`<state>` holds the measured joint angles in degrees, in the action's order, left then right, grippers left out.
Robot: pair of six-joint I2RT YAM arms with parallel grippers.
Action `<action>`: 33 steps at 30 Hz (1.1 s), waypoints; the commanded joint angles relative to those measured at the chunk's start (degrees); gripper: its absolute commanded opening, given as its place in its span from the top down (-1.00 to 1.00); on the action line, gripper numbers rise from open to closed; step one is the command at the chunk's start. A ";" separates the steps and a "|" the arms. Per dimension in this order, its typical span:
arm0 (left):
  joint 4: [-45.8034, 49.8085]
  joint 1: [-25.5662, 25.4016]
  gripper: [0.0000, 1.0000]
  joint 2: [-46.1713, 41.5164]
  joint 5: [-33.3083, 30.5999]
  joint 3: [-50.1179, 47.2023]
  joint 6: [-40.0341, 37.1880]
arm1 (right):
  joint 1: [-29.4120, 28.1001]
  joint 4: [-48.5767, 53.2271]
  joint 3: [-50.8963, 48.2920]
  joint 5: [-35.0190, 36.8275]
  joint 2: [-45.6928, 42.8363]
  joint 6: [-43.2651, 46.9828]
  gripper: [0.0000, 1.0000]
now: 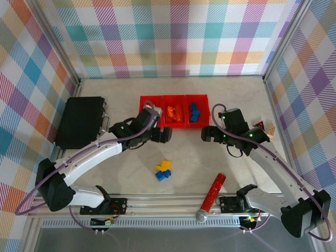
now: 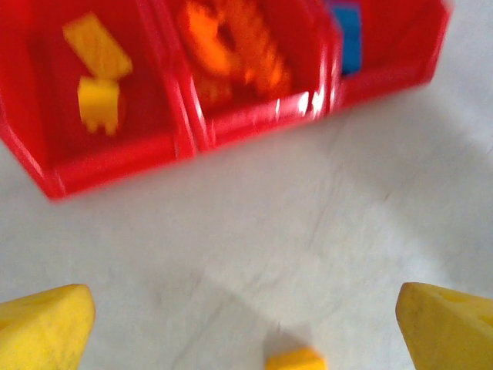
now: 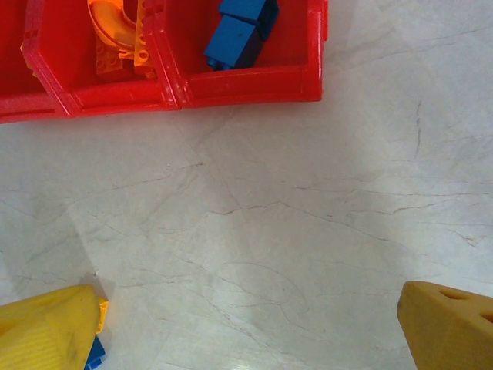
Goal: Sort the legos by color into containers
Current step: Pick up the lego from the middle-left of the table.
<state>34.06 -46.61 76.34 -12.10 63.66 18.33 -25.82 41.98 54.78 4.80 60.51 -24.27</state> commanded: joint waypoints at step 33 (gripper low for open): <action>4.05 -12.72 -0.23 25.55 2.72 1.29 13.91 | 0.34 -2.08 -3.09 -1.83 -0.46 -1.39 -0.98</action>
<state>39.83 -58.87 101.01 -10.28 64.66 30.87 -25.82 39.51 52.29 2.50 60.88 -26.15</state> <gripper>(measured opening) 0.621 0.990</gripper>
